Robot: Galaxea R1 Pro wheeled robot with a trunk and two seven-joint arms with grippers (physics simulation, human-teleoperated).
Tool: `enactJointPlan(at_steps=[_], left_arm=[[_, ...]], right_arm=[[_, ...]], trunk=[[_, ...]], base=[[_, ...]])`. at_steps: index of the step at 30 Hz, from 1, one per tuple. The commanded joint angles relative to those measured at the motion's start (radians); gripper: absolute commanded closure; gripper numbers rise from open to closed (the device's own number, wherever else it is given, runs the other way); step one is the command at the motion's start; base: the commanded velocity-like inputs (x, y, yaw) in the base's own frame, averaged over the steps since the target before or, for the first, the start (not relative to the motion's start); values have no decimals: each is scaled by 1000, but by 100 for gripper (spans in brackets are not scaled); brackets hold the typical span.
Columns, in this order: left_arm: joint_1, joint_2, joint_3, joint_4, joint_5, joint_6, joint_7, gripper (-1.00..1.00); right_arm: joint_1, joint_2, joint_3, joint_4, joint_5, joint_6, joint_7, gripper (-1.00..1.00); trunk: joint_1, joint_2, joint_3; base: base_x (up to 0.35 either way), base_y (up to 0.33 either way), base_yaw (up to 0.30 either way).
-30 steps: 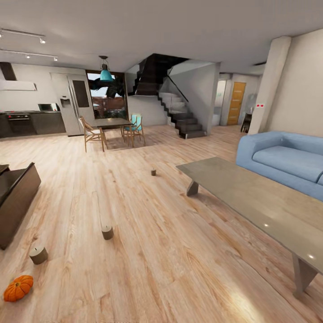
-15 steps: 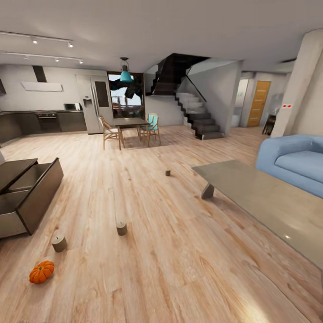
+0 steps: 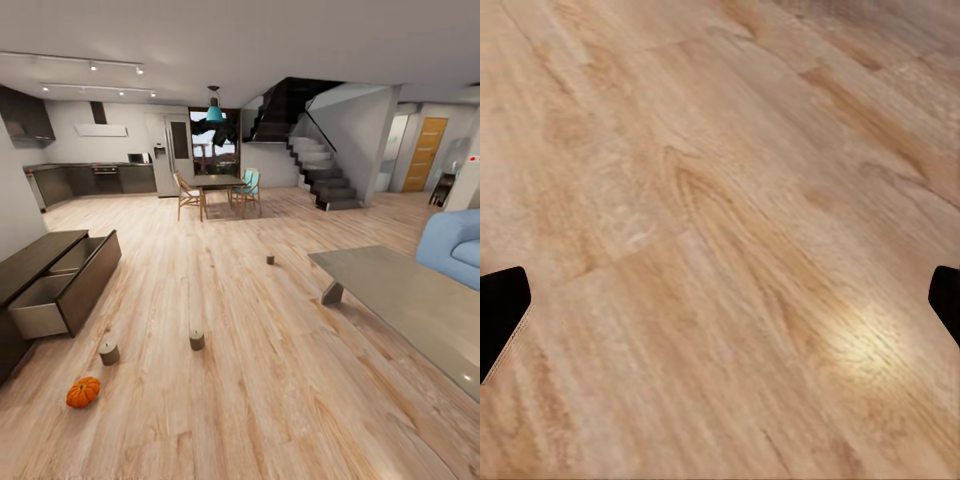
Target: Place each of the two pumpkins and all three candles from the living room inside a cabinet in the living room (use any cabinet), then make sure every cabinet is closed, and position the cauldron so it is next to a table in the living room.
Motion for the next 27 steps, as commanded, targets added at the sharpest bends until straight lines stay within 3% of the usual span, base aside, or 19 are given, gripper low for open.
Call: enactJointPlan(at_steps=[1, 27], left_arm=[[-1, 0, -7, 0, -1, -2, 8, 100], [-1, 0, -7, 0, -1, -2, 8, 100]], right_arm=[[0, 0, -4, 0, -2, -3, 2, -100], [0, 0, -4, 0, -2, -3, 3, -100]], trunk=[[0, 0, -1], [0, 0, -1]], base=[[2, -1, 244], [0, 0, 245]])
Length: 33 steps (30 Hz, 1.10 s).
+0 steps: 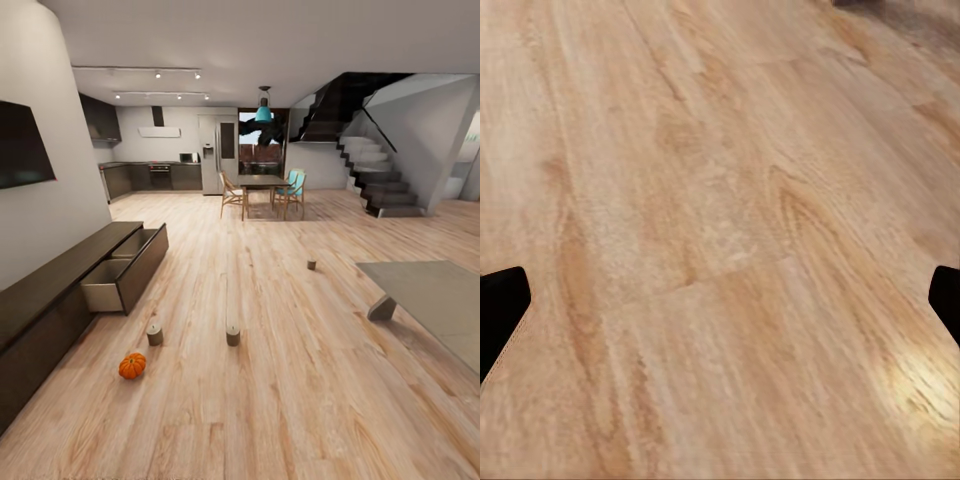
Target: Place each of the two pumpkins and all three candles from the living room inside a cabinet in the living room (use any cabinet), then make sure every cabinet is closed, and position the cauldron so it is next to a table in the living room.
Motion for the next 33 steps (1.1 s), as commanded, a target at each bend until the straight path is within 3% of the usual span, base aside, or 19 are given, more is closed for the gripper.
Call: enactJointPlan(at_steps=[1, 33], left_arm=[[-1, 0, -7, 0, -1, -2, 8, 100], [-1, 0, -7, 0, -1, -2, 8, 100]], right_arm=[[0, 0, -4, 0, -2, -3, 3, -100], [0, 0, -4, 0, -2, -2, 3, -100]], trunk=[[0, 0, -1], [0, 0, -1]], base=[[0, 0, 245], [0, 0, 246]])
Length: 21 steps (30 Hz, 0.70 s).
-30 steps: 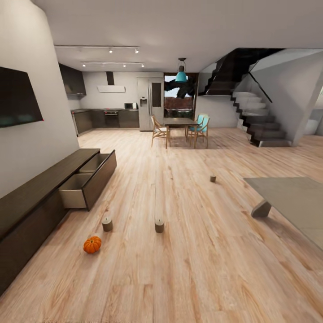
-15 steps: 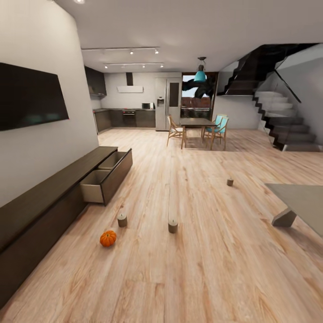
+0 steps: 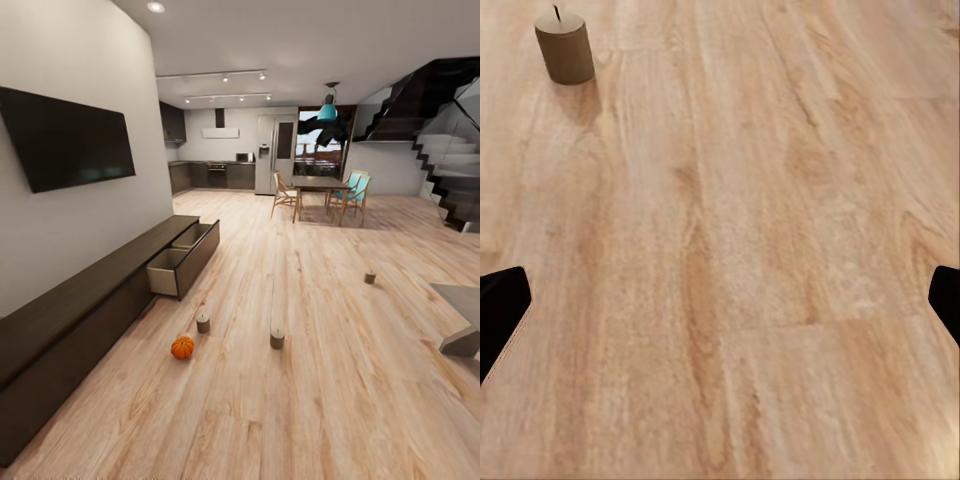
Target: Place each of the two pumpkins and all three candles from the living room inside a cabinet in the living room (use any cabinet), then make sure every cabinet is closed, and position the cauldron so it is next to a table in the living room.
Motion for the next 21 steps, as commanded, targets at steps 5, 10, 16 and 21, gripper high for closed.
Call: enactJointPlan(at_steps=[5, 10, 16, 21], left_arm=[[-1, 0, -7, 0, -1, -2, 8, 100], [-1, -8, -20, -2, -38, -16, -3, 100], [-1, -24, -33, -275, -118, 111, 6, 100], [2, -21, -32, -879, -122, 638, 186, 100]], right_arm=[[0, 1, -4, 0, -2, -3, 3, -100], [0, 1, -4, 0, -2, -3, 3, -100], [0, 0, -4, 0, -2, -3, 3, -100], [0, -2, -4, -1, -2, -7, 3, -100]], trunk=[[0, 0, -1], [0, 0, -1], [0, 0, -1], [0, 0, -1]], base=[[0, 0, 246], [0, 0, 246], [0, 0, 246], [0, 0, 246]])
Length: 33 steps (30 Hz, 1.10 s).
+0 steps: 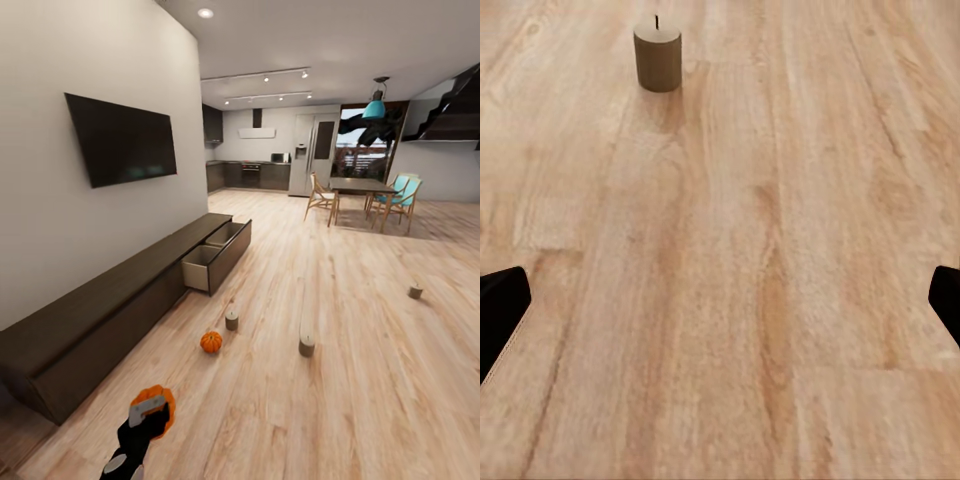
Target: Place each of the two pumpkins and all three candles from the living room inside a cabinet in the living room (use any cabinet), then make sure every cabinet is closed, and position the cauldron so it is next to a table in the living room.
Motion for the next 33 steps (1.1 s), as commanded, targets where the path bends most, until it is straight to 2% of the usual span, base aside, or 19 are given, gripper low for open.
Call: enactJointPlan(at_steps=[1, 4, 5, 9, 11, 12, 15, 25, 33], left_arm=[[3, -3, -8, -58, 12, 47, 51, 100], [26, -14, -22, -200, 13, 100, 108, 100], [56, -18, -28, -252, 14, 117, 128, 100], [75, -18, -30, -223, 13, 107, 135, 100], [83, -16, -31, -197, 12, 72, 135, 100], [88, -16, -31, -175, 12, 11, 134, 100], [99, -16, -31, -161, 10, -50, 133, 100], [107, -13, -31, -159, 11, -65, 132, 100], [107, -14, -33, -134, 10, -66, 127, 100]], right_arm=[[0, 0, -4, 0, -2, -4, 3, -100], [0, 0, -4, 0, -2, -5, 3, -100], [0, 0, -4, 0, -2, -5, 3, -100], [0, -1, -4, -3, -2, -7, 3, -100], [0, -2, -6, -6, -2, -24, 3, -100], [0, -3, -6, -4, -2, -66, 3, -100], [0, -4, -7, -1, -2, -106, 4, -100], [0, 0, -5, 1, -2, -115, 4, -100], [0, -2, -3, 3, -1, -114, 5, -100]], trunk=[[0, 0, -1], [0, 0, -1], [0, 0, -1], [0, 0, -2], [0, 0, -2], [0, 0, -2], [0, 0, -2], [0, 0, -2], [0, 0, -2]], base=[[0, 0, 246], [0, 0, 246], [0, 0, 202], [0, 0, 99], [0, 0, 21], [0, 0, 8], [0, 0, 3], [0, 0, 0], [10, -57, 276]])
